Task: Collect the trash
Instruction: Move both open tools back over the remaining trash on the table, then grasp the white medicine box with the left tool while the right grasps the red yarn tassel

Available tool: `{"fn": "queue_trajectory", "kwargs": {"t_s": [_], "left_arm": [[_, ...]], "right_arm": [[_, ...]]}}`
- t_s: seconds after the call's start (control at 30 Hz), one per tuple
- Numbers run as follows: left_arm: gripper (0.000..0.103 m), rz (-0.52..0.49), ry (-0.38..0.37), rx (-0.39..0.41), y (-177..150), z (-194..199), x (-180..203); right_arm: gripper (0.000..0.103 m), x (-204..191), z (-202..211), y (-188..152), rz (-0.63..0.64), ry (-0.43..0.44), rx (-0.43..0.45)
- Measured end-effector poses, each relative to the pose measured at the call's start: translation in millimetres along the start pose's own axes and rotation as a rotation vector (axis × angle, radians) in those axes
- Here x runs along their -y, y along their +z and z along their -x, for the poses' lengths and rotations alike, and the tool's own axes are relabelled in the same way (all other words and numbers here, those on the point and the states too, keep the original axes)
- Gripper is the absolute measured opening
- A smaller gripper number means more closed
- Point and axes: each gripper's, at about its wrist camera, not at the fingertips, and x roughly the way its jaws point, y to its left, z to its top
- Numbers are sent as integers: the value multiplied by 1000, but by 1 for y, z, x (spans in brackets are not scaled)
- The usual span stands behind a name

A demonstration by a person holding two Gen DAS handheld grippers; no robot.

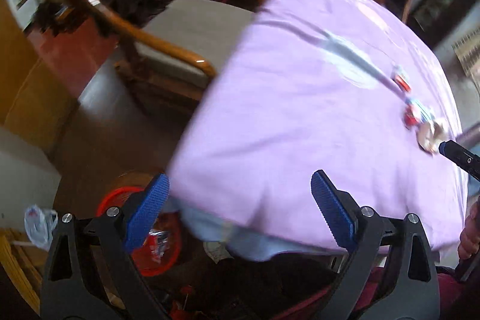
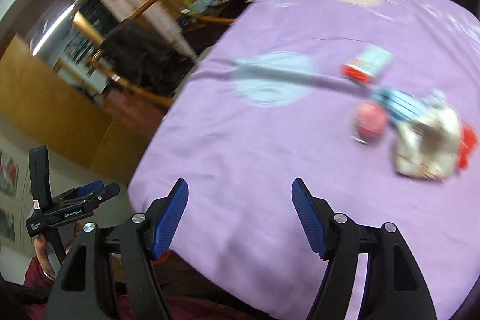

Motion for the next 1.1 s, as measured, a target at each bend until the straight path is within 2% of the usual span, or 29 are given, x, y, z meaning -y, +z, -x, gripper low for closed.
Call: {"fn": "queue_trajectory", "kwargs": {"t_s": [0.17, 0.37, 0.63, 0.83, 0.97, 1.1], "left_arm": [[92, -117, -19, -15, 12, -15, 75], [92, -205, -31, -23, 24, -33, 160], [92, -317, -12, -39, 41, -53, 255], [92, -406, -4, -23, 74, -65, 293], [92, -427, -38, -22, 105, -81, 310], [92, -462, -78, -40, 136, -102, 328]], "right_arm": [[71, 70, 29, -10, -111, -30, 49], [71, 151, 63, -20, -193, -73, 104], [76, 224, 94, -55, -245, -169, 114], [77, 255, 88, -54, -319, -208, 152], [77, 263, 88, -50, -374, -197, 195], [79, 265, 92, -46, -394, -240, 209]]}}
